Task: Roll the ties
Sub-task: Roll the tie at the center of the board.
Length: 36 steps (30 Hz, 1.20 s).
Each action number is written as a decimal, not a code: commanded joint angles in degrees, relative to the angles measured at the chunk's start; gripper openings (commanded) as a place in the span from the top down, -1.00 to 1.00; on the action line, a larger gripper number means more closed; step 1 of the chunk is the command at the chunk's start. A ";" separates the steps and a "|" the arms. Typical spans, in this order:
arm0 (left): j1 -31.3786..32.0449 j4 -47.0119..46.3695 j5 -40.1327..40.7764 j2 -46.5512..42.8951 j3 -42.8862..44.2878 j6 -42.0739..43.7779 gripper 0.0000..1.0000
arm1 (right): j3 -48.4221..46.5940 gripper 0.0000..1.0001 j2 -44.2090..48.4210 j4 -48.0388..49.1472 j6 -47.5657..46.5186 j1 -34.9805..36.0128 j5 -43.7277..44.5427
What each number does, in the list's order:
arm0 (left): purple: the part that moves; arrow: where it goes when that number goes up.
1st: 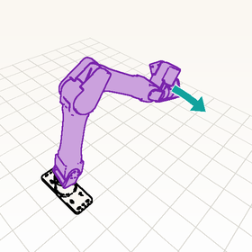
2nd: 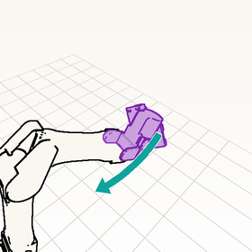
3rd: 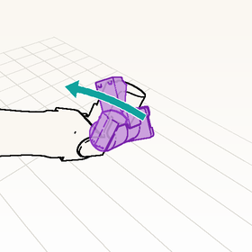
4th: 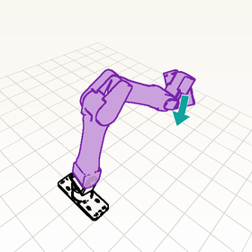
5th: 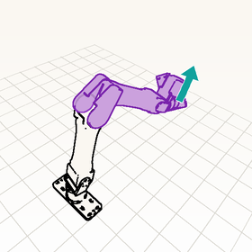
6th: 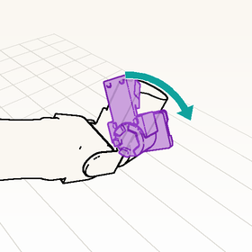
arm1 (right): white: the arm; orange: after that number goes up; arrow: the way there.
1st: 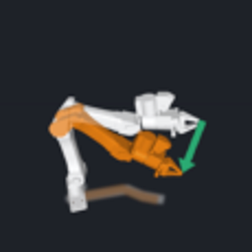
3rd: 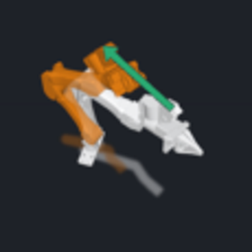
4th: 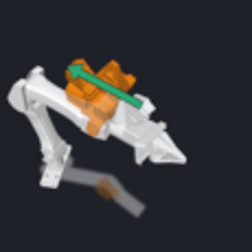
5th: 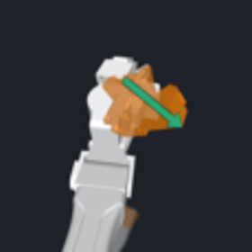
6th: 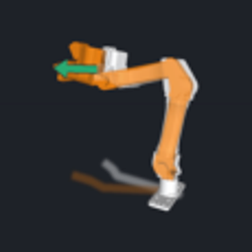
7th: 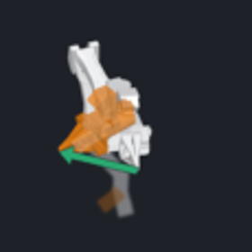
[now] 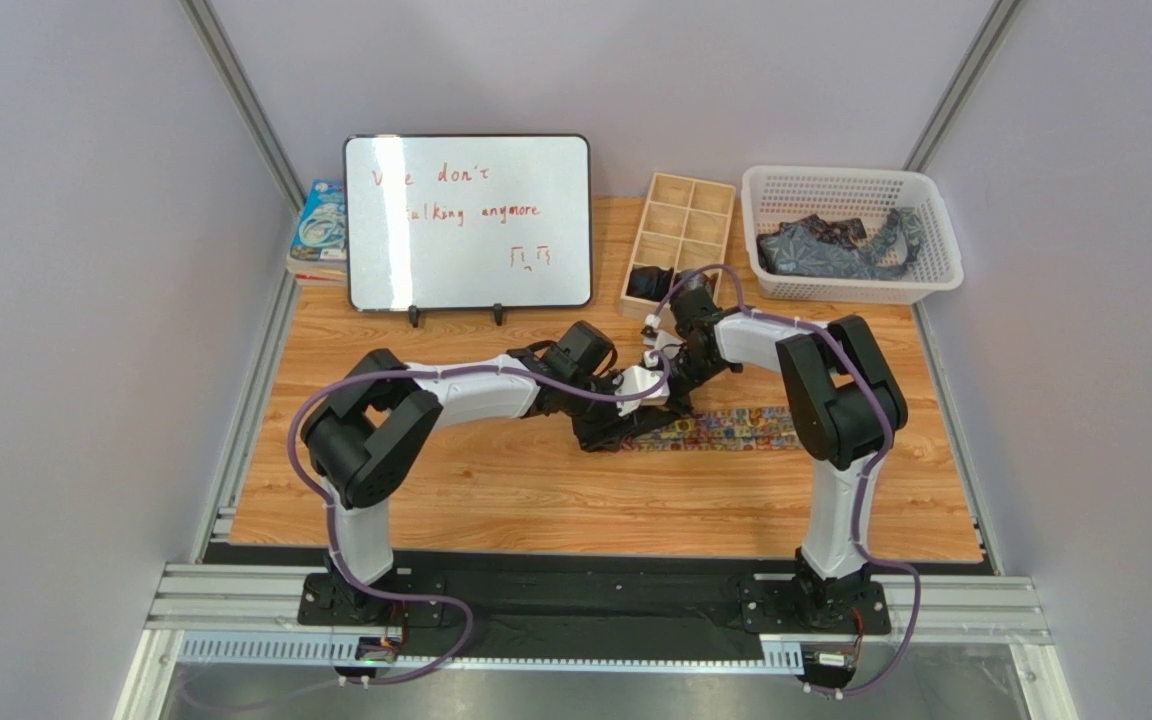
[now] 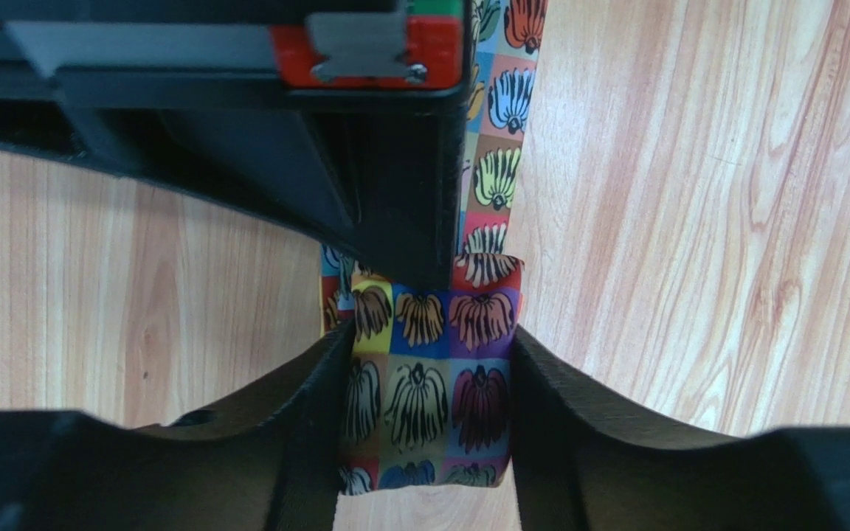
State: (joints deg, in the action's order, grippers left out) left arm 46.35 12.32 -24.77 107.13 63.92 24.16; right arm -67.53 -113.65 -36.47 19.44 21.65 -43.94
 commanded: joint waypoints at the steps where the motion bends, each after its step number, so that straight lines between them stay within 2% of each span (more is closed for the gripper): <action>1: -2.49 3.42 0.34 -1.65 -1.25 -2.10 -0.19 | -2.43 1.00 -2.10 -1.23 -2.65 0.67 6.32; 2: -2.75 2.98 0.08 -2.45 -1.78 -2.02 -0.28 | -2.78 1.00 -2.45 -1.58 -3.00 0.76 6.94; 5: -3.54 1.92 -1.32 -5.70 -3.36 -1.05 -0.34 | -3.84 1.00 -3.25 -2.64 -3.53 0.94 8.52; 12: -3.72 -3.69 -4.31 -6.76 -7.14 -0.44 -0.39 | -5.42 1.00 -4.57 -4.57 -4.24 1.64 11.33; 16: -3.72 -11.95 -6.42 -6.50 -10.83 0.01 -0.38 | -5.86 1.00 -5.09 -4.84 -4.32 1.64 11.86; 21: -3.72 -21.88 -9.58 -6.32 -13.64 0.09 -0.26 | -6.21 1.00 -5.62 -4.84 -4.24 1.64 12.04; 28: -3.28 -19.80 -8.54 -4.39 -11.01 1.32 0.06 | -6.39 1.00 -4.57 -3.00 -3.71 1.82 9.41; 30: -3.02 -18.48 -7.40 -3.95 -10.40 2.38 -0.02 | -6.65 1.00 -4.22 -2.64 -3.54 1.90 9.14; 31: -3.02 -18.47 -7.31 -3.95 -10.48 2.47 -0.22 | -6.65 1.00 -4.30 -2.56 -3.53 1.91 9.05; 36: -3.10 -21.27 -6.70 -3.95 -11.53 1.86 -0.39 | -6.39 1.00 -4.83 -2.56 -3.62 2.17 9.22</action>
State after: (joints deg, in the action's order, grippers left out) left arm 42.83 -5.41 -30.11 102.74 51.48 24.97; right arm -73.63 -117.01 -42.96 17.15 23.05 -39.57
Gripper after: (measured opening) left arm 0.675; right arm 0.007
